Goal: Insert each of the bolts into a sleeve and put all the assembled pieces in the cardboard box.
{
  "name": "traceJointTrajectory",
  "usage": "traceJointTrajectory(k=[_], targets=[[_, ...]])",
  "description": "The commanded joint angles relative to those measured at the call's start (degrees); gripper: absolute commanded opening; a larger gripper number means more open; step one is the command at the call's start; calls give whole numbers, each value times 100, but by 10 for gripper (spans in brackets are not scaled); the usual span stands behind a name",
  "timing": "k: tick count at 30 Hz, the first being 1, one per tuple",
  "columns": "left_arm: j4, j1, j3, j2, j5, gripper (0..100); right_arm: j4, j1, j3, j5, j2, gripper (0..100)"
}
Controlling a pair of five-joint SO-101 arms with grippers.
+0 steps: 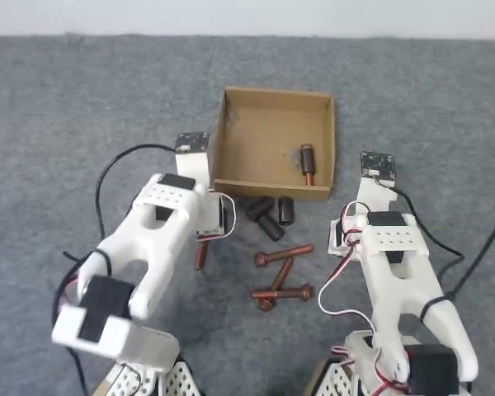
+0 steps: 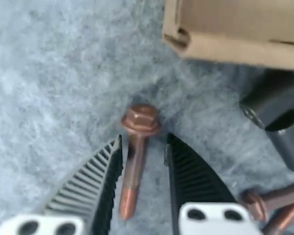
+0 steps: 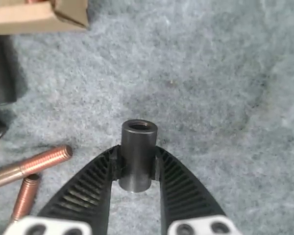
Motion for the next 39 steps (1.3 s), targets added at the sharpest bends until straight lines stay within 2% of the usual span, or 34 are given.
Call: traceJointTrajectory(k=[1,6,11,27,34,39], targets=[[264,-26,-681,281,62,130,-40,-48,-9,79,-13,7],[255,-35,-743,325,62,126,-40,-48,-9,79,-13,7],[211,-26,-743,387,62,6,-40,-48,-9,79,-13,7],[316,-53,-760,316,35,11,-40,-48,-9,79,-13,7],[308,-774,-857,35,26,11,-40,-40,-9,79,-13,8],[-9,-800,-690,70,18,11,-40,-13,-9,79,-13,11]])
